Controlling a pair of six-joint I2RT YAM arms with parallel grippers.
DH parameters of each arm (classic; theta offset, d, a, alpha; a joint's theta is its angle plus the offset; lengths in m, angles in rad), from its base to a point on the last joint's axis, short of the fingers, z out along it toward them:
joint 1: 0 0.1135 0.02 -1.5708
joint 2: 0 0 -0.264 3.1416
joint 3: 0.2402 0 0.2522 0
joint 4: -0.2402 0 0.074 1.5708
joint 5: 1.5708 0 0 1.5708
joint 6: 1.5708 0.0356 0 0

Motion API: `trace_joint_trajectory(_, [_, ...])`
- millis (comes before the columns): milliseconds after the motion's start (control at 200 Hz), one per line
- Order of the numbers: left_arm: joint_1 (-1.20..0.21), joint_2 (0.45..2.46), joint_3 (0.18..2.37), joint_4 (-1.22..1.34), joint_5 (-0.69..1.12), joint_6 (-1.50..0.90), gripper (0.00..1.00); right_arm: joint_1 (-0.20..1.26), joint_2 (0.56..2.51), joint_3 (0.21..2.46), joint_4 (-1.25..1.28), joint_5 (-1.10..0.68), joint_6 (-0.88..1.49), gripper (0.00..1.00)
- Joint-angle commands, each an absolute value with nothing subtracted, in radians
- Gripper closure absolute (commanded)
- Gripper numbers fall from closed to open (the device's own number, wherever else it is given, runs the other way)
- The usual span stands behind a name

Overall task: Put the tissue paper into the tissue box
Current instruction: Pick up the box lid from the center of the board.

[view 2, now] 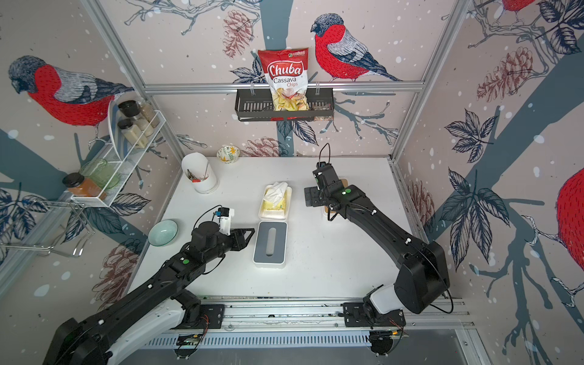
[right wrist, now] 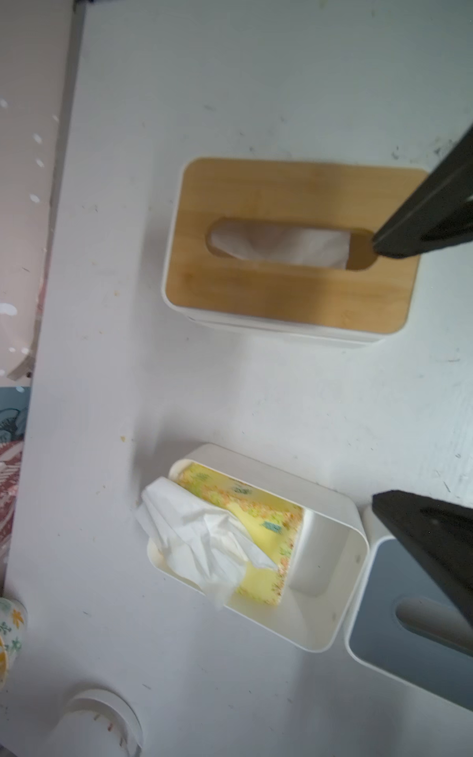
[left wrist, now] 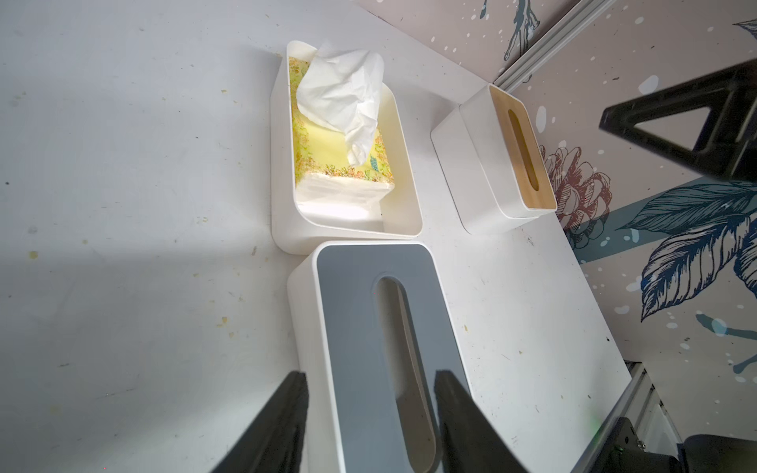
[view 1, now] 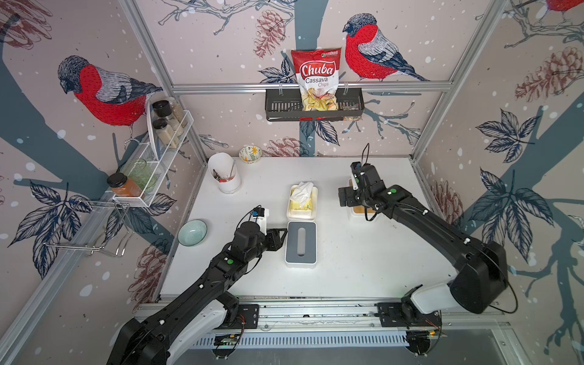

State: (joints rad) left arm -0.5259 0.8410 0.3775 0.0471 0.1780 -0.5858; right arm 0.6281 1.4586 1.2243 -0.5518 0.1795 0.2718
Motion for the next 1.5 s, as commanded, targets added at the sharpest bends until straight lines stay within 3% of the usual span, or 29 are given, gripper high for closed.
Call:
trace_joint_trajectory(0, [-0.527,0.831,0.366,0.057,0.15,-0.58,0.48,0.71,1.454,1.162,-0.535,0.135,0.384,0.07])
trace_joint_trajectory(340, [-0.526,0.795,0.339,0.071,0.138,-0.599,0.51,0.991,1.604,1.061,-0.411,0.18,0.531,0.03])
trace_joint_trajectory(680, [-0.527,0.782,0.327,0.078,0.14,-0.607,0.51,1.064,1.772,1.137,-0.461,0.229,0.56,0.06])
trace_joint_trajectory(910, [-0.527,0.77,0.324,0.075,0.138,-0.606,0.51,1.064,1.774,1.141,-0.461,0.236,0.565,0.18])
trace_joint_trajectory(1351, [-0.526,0.799,0.354,0.118,0.118,-0.586,0.54,1.007,1.664,1.061,-0.506,0.269,0.551,0.56])
trace_joint_trajectory(1496, [-0.518,0.895,0.45,0.128,0.086,-0.545,0.56,0.969,1.604,1.01,-0.497,0.269,0.539,0.6])
